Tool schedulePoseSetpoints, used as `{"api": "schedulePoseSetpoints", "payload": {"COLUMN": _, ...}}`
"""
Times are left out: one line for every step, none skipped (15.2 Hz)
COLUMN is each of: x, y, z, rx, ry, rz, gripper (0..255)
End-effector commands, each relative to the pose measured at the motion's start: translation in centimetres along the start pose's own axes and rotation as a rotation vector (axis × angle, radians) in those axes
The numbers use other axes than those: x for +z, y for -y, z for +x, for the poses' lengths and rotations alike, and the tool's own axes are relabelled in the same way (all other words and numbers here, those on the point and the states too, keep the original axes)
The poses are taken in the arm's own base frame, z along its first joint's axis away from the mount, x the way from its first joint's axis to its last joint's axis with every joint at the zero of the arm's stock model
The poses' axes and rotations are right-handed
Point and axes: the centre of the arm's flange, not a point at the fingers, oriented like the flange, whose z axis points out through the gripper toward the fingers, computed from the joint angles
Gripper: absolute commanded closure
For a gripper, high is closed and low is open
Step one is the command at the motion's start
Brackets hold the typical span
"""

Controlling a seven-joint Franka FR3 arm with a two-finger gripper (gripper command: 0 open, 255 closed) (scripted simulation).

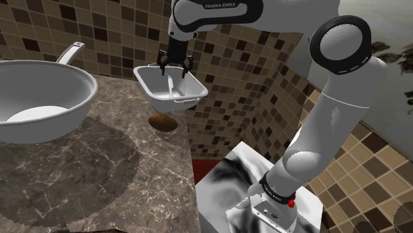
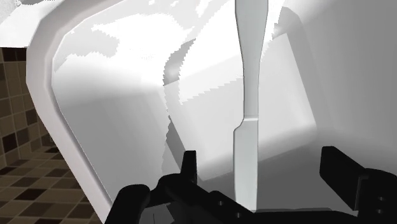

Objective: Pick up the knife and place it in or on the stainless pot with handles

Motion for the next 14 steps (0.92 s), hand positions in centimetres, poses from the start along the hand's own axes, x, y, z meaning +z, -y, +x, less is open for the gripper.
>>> {"api": "schedulePoseSetpoints", "payload": {"x": 0.0, "y": 0.0, "z": 0.0, "rx": 0.000, "ry": 0.000, "rz": 0.000, "gripper": 0}}
{"api": "schedulePoseSetpoints", "payload": {"x": 0.0, "y": 0.0, "z": 0.0, "rx": 0.000, "ry": 0.000, "rz": 0.000, "gripper": 0}}
{"api": "schedulePoseSetpoints", "payload": {"x": -1.3, "y": 0.0, "z": 0.0, "rx": 0.000, "ry": 0.000, "rz": 0.000, "gripper": 0}}
{"api": "schedulePoseSetpoints", "payload": {"x": -2.6, "y": 0.0, "z": 0.0, "rx": 0.000, "ry": 0.000, "rz": 0.000, "gripper": 0}}
{"api": "schedulePoseSetpoints", "payload": {"x": -4.0, "y": 0.0, "z": 0.0, "rx": 0.000, "ry": 0.000, "rz": 0.000, "gripper": 0}}
{"api": "schedulePoseSetpoints", "payload": {"x": -5.0, "y": 0.0, "z": 0.0, "rx": 0.000, "ry": 0.000, "rz": 0.000, "gripper": 0}}
{"api": "schedulePoseSetpoints", "payload": {"x": -5.0, "y": 0.0, "z": 0.0, "rx": 0.000, "ry": 0.000, "rz": 0.000, "gripper": 0}}
{"api": "schedulePoseSetpoints", "payload": {"x": -5.0, "y": 0.0, "z": 0.0, "rx": 0.000, "ry": 0.000, "rz": 0.000, "gripper": 0}}
{"api": "schedulePoseSetpoints", "payload": {"x": -5.0, "y": 0.0, "z": 0.0, "rx": 0.000, "ry": 0.000, "rz": 0.000, "gripper": 0}}
{"api": "schedulePoseSetpoints", "payload": {"x": -5.0, "y": 0.0, "z": 0.0, "rx": 0.000, "ry": 0.000, "rz": 0.000, "gripper": 0}}
{"api": "schedulePoseSetpoints", "payload": {"x": -5.0, "y": 0.0, "z": 0.0, "rx": 0.000, "ry": 0.000, "rz": 0.000, "gripper": 0}}
{"api": "schedulePoseSetpoints", "payload": {"x": -5.0, "y": 0.0, "z": 0.0, "rx": 0.000, "ry": 0.000, "rz": 0.000, "gripper": 0}}
{"api": "schedulePoseSetpoints", "payload": {"x": -5.0, "y": 0.0, "z": 0.0, "rx": 0.000, "ry": 0.000, "rz": 0.000, "gripper": 0}}
{"api": "schedulePoseSetpoints", "payload": {"x": -5.0, "y": 0.0, "z": 0.0, "rx": 0.000, "ry": 0.000, "rz": 0.000, "gripper": 0}}
